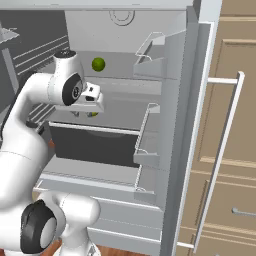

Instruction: Grab the lemon and lime from the fridge, place them in the blender, close the lid, and turn on the blender to create a marinade.

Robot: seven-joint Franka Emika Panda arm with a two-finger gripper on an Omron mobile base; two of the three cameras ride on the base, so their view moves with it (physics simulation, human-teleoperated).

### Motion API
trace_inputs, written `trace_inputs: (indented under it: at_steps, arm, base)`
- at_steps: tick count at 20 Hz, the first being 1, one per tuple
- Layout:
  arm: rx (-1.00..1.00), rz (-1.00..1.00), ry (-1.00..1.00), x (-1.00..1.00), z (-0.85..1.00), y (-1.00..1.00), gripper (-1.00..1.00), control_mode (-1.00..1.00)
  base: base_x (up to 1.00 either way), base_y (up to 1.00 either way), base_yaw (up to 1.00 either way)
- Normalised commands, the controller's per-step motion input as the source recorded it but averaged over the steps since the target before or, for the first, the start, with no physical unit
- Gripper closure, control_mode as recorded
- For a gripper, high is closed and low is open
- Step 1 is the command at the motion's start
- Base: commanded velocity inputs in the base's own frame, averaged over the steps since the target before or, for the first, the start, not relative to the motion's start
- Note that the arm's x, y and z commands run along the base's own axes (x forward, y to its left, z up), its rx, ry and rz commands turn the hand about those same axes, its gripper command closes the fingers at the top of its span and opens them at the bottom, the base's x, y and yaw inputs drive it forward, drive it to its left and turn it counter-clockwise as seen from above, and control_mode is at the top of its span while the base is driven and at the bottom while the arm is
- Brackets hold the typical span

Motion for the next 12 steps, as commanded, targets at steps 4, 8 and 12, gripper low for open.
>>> trace_inputs:
  at_steps: [4, 8, 12]
  arm:
    - [0.00, 0.00, -0.02, -0.07, -0.03, 0.00, -1.00, -1.00]
    - [-0.01, -0.09, -0.05, 0.71, -0.31, 0.74, -1.00, -1.00]
    - [0.07, -0.05, -0.10, 0.66, -0.60, 0.60, -1.00, -1.00]
  base:
    - [0.00, 0.00, 0.00]
    - [0.00, 0.00, 0.00]
    - [0.00, 0.00, 0.00]
